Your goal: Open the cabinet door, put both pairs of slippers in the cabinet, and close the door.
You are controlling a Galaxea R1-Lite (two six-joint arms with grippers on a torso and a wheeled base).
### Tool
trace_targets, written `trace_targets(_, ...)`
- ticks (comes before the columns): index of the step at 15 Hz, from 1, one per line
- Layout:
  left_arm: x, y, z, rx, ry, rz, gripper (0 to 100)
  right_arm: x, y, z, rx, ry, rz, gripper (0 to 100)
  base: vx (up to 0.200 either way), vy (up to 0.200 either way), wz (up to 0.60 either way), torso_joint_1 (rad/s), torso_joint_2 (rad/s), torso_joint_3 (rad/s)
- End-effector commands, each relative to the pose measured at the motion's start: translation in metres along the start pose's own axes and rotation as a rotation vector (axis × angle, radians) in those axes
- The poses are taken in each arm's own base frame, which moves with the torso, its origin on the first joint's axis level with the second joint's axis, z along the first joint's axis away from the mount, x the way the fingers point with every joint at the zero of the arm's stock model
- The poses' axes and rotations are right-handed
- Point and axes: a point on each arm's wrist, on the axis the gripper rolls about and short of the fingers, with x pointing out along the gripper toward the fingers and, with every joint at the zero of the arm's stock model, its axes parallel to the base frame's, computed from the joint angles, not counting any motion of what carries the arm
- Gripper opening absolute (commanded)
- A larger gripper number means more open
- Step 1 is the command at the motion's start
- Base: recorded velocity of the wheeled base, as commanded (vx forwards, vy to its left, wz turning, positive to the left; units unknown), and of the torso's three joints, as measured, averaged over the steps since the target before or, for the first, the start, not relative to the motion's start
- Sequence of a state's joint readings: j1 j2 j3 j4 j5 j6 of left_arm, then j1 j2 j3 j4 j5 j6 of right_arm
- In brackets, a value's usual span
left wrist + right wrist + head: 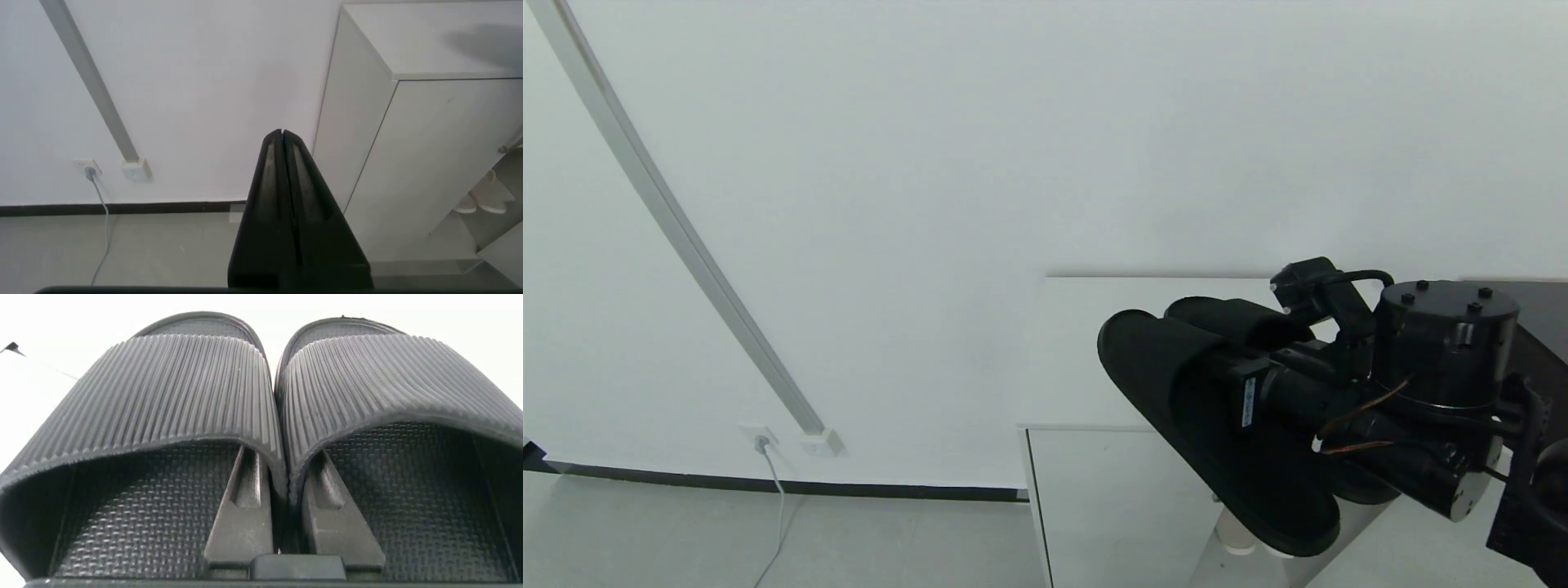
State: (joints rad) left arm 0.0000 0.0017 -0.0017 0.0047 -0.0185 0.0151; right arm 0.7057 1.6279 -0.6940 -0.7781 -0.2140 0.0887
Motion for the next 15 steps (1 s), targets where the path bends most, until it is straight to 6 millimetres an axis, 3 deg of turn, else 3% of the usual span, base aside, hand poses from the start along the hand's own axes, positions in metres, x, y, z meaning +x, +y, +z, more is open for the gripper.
trace_targets(1,0.0,0.0,0.0,0.0,0.0,0.0,0,-0.0038,0.0011,0.0023,0.001,-0.009,0.006,0,0.0,0.0,0.0,0.0,0.0,0.0)
trace_targets(9,0.0,0.0,-0.0002,-0.003,0.001,0.0,0,0.0021,0.004,-0.0058,-0.001,0.02,0.016,0,0.0,0.0,0.0,0.0,0.0,0.0)
trace_targets(15,0.0,0.0,-0.0002,-0.003,0.001,0.0,0,0.0017,0.007,-0.0064,-0.003,0.022,0.025,0,-0.2,0.0,0.0,0.004,0.0,0.001)
